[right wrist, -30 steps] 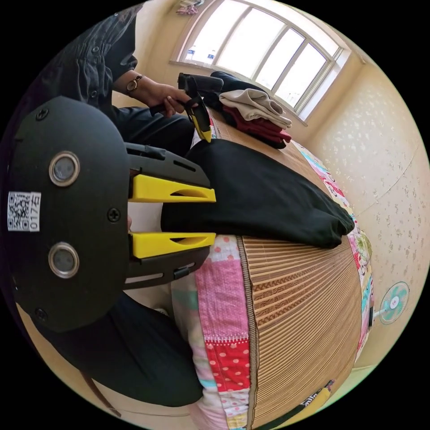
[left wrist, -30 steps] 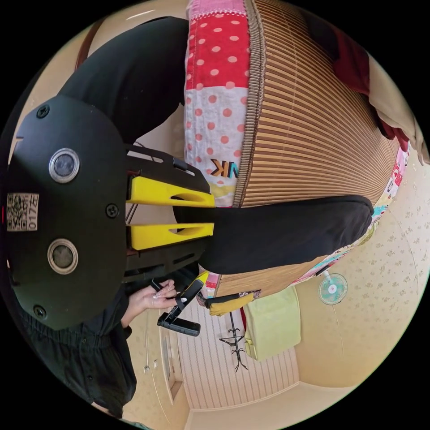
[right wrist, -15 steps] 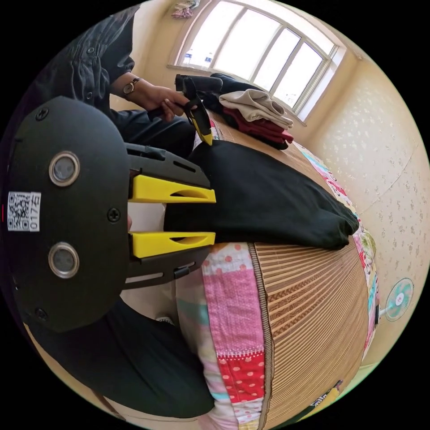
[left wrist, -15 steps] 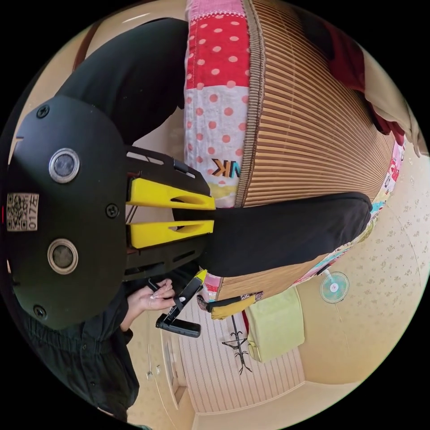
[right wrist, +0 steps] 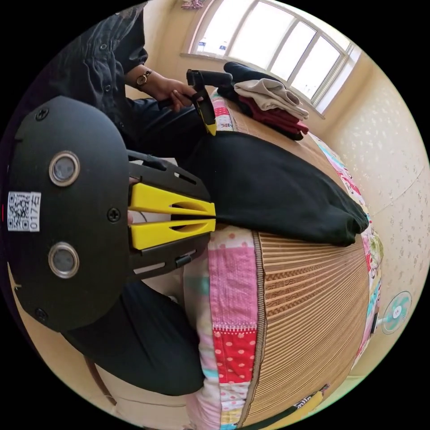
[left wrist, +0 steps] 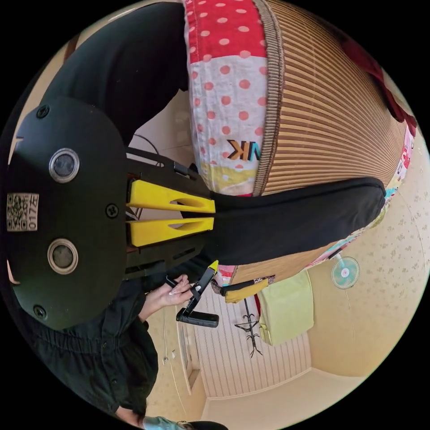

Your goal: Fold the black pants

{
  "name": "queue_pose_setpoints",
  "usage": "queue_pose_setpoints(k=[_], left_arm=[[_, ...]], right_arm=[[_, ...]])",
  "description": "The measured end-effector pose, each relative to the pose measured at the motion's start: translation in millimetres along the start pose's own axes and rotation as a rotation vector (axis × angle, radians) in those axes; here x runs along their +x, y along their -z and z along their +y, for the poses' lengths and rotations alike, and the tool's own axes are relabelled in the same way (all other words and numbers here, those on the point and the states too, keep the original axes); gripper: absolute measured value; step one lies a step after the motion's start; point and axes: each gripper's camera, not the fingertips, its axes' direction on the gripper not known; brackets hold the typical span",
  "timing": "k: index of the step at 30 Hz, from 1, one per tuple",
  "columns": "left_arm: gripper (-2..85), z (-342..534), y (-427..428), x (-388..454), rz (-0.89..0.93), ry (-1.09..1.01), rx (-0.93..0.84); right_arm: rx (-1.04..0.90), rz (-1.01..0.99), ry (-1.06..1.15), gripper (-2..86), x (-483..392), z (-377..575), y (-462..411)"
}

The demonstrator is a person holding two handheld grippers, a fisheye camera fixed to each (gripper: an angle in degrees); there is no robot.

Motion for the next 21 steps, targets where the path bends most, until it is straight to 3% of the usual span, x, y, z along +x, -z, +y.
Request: queue_pose_setpoints(k=[5, 9, 12, 14, 17, 21], left_arm=[[7.9, -2.3, 24.5, 14.0, -0.06, -0.037, 0.095], [10.0, -28.8, 27.6, 16.1, -0.071, -0.037, 0.117], [5.2, -42.5, 5.8, 16.3, -0.069, -0.011, 0.041], [4.2, -37.3, 1.0, 21.6, -0.086, -0.002, 0.03], [4.0, -14.9, -3.8, 37.4, -0.12, -0.067, -0.036], [4.8, 24.7, -14.6, 34.4, -0.07, -0.067, -0.209]], right_arm=[[0.152, -0.089, -0.027, 6.8, 9.3, -21.8, 38.1], [0.15, -0.122, -0.048, 8.5, 14.7, -56.4, 36.1], [0.002, -0.211, -0.012, 7.1, 6.3, -77.4, 7.6], [0.001, -0.145, 0.028, 4.9, -7.9, -66.1, 7.2], [-0.073, -0.065, 0.119, 4.0, -26.4, -43.6, 17.6], [-0.238, -0.148, 0.142, 3.4, -20.8, -21.8, 26.2]])
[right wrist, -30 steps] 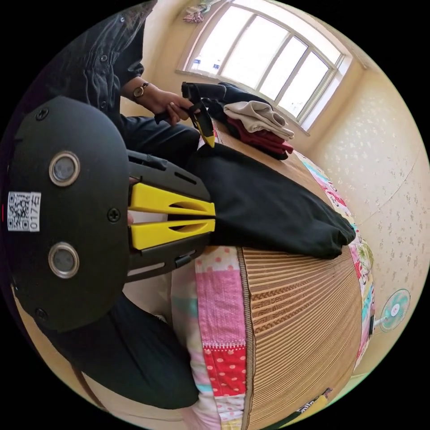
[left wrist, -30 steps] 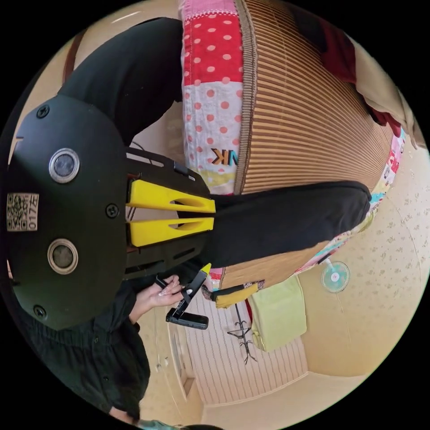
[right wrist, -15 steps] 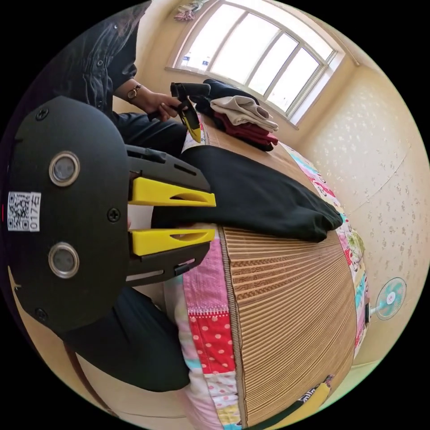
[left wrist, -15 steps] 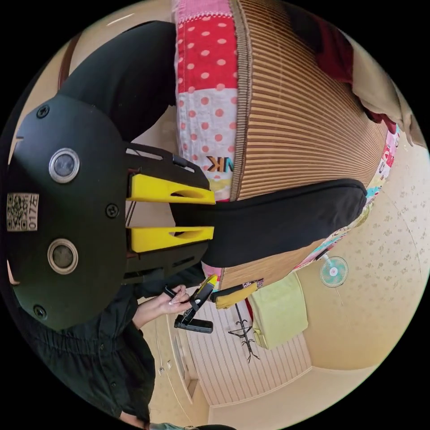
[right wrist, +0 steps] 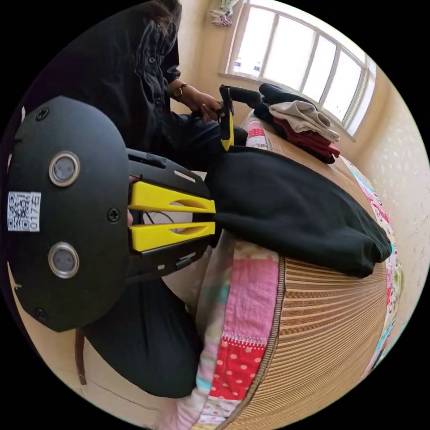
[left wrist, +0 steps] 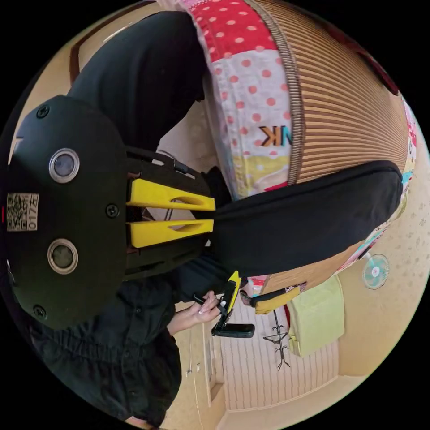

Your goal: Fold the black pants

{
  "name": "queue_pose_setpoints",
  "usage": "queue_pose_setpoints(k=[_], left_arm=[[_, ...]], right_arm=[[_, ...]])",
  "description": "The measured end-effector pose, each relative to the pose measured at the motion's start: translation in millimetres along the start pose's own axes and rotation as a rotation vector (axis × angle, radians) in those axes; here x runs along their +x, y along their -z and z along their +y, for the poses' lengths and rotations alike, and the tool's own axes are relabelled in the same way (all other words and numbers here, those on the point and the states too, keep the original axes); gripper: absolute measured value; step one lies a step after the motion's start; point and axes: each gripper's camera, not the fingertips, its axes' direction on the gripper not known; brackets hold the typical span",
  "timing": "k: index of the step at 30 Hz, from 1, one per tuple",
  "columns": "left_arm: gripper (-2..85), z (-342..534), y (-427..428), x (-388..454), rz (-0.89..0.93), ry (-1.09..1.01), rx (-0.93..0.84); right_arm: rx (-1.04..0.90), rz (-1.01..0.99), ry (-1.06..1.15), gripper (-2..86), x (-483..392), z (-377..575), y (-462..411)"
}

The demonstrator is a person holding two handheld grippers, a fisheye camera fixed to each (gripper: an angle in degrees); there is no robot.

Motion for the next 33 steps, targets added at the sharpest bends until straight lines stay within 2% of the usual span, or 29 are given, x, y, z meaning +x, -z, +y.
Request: queue_pose_setpoints(k=[3, 5, 7, 11, 14, 16, 20, 25, 30, 33], left_arm=[[9.5, 5.5, 4.3, -16.8, 0.116, 0.053, -0.052], [10.0, -0.4, 26.5, -20.9, 0.2, 0.04, 0.052], [9.7, -13.6, 53.8, -19.2, 0.261, -0.005, 0.167], [11.6, -59.4, 99.3, -9.3, 0.106, -0.027, 0.328], [15.1, -97.2, 98.6, -16.4, 0.003, 0.019, 0.326], [15.9, -112.3, 87.1, -29.6, -0.003, 0.079, 0.295], [14.3, -105.6, 69.8, -45.0, 0.176, 0.129, 0.298], [8.0, -92.9, 54.6, -50.0, 0.173, 0.149, 0.299], [4.1, -78.2, 43.4, -65.8, 0.403, 0.155, 0.18], [3.4, -43.7, 58.0, -53.1, 0.56, 0.044, 0.222]], right_arm=[[-0.106, 0.016, -0.022, 3.4, 16.9, -1.2, 10.0], [-0.027, 0.035, -0.042, 4.7, 31.2, -16.1, 37.5], [0.06, -0.039, -0.05, 7.0, 41.5, -34.9, 63.5], [0.237, -0.183, -0.071, 10.6, 67.9, -84.9, 101.2], [0.253, -0.19, -0.128, 12.7, 89.6, -121.3, 97.8], [0.21, -0.237, -0.155, 12.4, 101.9, -137.4, 84.3], [0.169, -0.477, -0.158, 11.2, 112.4, -144.9, 69.2], [0.106, -0.539, -0.179, 8.0, 118.1, -161.3, 57.5], [0.081, -0.447, -0.08, 4.6, 89.8, -150.7, 67.7], [0.151, -0.663, -0.013, 2.9, 81.3, -117.7, 92.4]])
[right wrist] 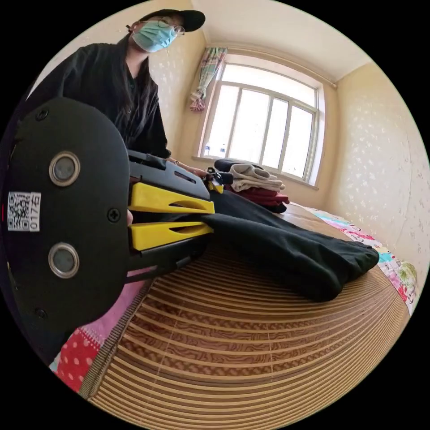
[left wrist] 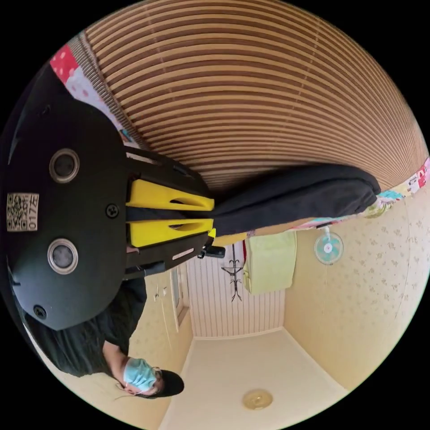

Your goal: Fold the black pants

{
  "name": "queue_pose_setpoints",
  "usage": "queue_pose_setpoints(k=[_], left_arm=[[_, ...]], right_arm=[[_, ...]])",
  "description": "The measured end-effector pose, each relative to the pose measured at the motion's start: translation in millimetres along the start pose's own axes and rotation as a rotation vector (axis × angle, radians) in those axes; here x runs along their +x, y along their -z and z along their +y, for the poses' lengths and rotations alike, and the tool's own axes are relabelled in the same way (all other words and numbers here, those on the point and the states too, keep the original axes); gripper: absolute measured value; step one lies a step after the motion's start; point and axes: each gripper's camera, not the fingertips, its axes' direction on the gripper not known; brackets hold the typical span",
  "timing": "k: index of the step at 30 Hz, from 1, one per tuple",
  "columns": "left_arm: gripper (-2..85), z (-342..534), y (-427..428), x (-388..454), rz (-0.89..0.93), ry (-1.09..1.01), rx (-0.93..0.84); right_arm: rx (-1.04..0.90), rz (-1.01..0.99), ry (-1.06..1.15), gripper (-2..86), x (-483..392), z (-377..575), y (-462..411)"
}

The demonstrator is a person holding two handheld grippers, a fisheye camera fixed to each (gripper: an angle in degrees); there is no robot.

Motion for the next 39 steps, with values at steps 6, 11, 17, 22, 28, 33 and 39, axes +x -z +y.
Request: queue_pose_setpoints(k=[6, 11, 17, 22, 28, 33, 39], left_arm=[[2.6, 77.0, 36.6, 132.6, 0.207, -0.421, 0.069], [2.8, 110.7, 55.2, 285.8, 0.238, -0.823, 0.088], [3.2, 136.3, 66.2, 424.9, 0.261, -1.067, 0.16], [3.1, 90.8, 53.8, 431.9, 0.009, -0.874, 0.26], [3.5, -53.1, 27.9, 376.6, -0.168, -0.637, 0.254], [4.1, -119.9, -20.0, 297.6, -0.463, -0.514, 0.159], [5.1, -11.6, -52.0, 146.3, -0.43, -0.422, -0.005]], right_arm=[[0.175, -0.283, 0.331, 1.6, -119.9, 75.8, 68.9], [0.218, -0.279, 0.743, 1.2, -289.1, 97.3, 121.1], [0.272, -0.093, 0.965, 0.9, -424.9, 90.8, 161.7], [0.304, 0.111, 0.774, 0.7, -399.6, 7.8, 153.3], [0.358, 0.363, 0.536, 0.7, -318.1, -153.2, 124.3], [0.307, 0.513, 0.331, 0.7, -222.5, -204.8, 88.1], [0.174, 0.393, 0.3, 2.1, -62.4, -47.3, 54.2]])
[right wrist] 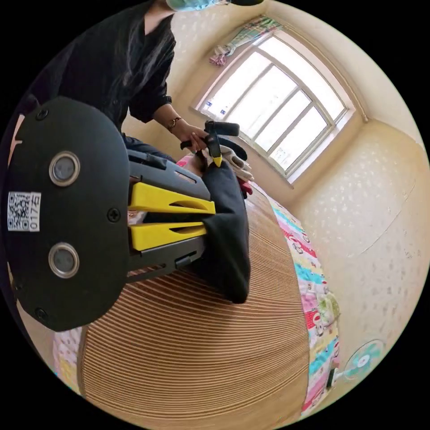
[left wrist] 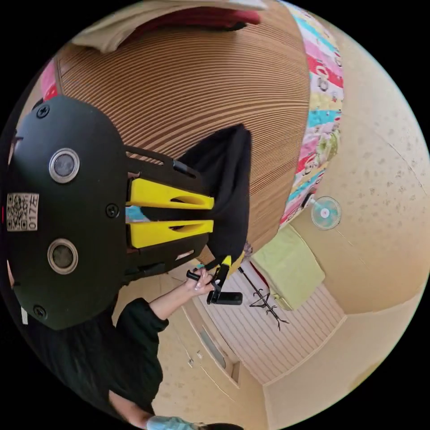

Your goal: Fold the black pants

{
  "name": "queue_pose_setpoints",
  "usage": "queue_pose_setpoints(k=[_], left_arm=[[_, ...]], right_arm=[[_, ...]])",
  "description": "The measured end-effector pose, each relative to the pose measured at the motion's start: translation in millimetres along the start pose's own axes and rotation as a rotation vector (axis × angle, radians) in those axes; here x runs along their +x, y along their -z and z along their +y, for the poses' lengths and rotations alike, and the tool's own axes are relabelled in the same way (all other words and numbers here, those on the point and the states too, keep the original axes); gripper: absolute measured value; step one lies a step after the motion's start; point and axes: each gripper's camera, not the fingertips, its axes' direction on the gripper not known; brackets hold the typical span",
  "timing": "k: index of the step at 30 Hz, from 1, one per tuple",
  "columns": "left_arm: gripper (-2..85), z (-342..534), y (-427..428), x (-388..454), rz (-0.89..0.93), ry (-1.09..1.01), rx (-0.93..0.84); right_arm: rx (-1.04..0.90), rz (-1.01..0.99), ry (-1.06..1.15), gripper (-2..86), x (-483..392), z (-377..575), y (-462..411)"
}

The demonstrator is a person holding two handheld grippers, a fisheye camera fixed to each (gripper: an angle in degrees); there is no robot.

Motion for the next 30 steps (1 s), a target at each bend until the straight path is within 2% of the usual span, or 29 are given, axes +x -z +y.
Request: queue_pose_setpoints(k=[3, 5, 7, 9, 11, 13, 15, 16, 17, 19, 21, 25, 27, 30], left_arm=[[8.9, 86.1, -25.2, -36.6, 0.051, 0.217, -0.074], [9.5, 123.4, -22.2, -49.9, 0.143, 0.306, -0.018], [8.8, 139.8, -12.5, -61.5, 0.245, 0.367, 0.052], [11.0, 126.8, 1.2, -75.5, 0.262, 0.402, 0.123], [14.3, 94.4, 6.2, -82.3, 0.219, 0.381, 0.121], [16.5, 53.1, 3.7, -86.0, 0.158, 0.332, 0.101], [17.4, 5.0, -23.2, -97.9, 0.157, 0.344, 0.019], [17.6, -4.0, -34.9, -101.5, 0.175, 0.364, -0.018], [17.5, -17.3, -63.4, -105.5, 0.197, 0.4, -0.123], [16.3, -21.0, -112.1, -102.4, 0.231, 0.421, -0.324], [14.9, -4.2, -111.5, -90.1, 0.163, 0.443, -0.27], [12.7, 41.8, -94.6, -69.4, 0.221, 0.447, -0.29], [11.2, 83.1, -75.7, -50.3, 0.291, 0.469, -0.239], [10.7, 112.0, -44.1, -9.2, 0.291, 0.462, -0.229]], right_arm=[[-0.038, -0.009, -0.207, 3.9, 42.5, 101.9, -3.5], [0.05, -0.06, -0.322, 4.4, 60.4, 142.4, 23.9], [0.114, -0.078, -0.36, 5.4, 71.5, 141.4, 46.6], [0.144, -0.061, -0.351, 8.7, 82.2, 117.6, 63.0], [0.106, -0.039, -0.33, 14.6, 100.0, 65.7, 68.4], [0.07, -0.021, -0.318, 16.9, 116.2, 27.5, 59.3], [-0.006, -0.052, -0.338, 18.0, 135.6, -1.2, 35.4], [-0.114, -0.124, -0.372, 18.5, 147.4, -14.2, 8.7], [-0.258, -0.238, -0.392, 18.3, 151.8, -20.1, -25.1], [-0.351, -0.249, -0.365, 17.0, 141.8, -16.9, -49.4], [-0.338, -0.176, -0.329, 15.6, 130.3, -4.9, -41.2], [-0.353, -0.39, -0.375, 13.9, 115.2, 58.2, -19.0], [-0.348, -0.463, -0.372, 13.1, 96.2, 82.7, -9.6], [-0.259, -0.679, -0.371, 12.3, 63.0, 92.4, 1.9]])
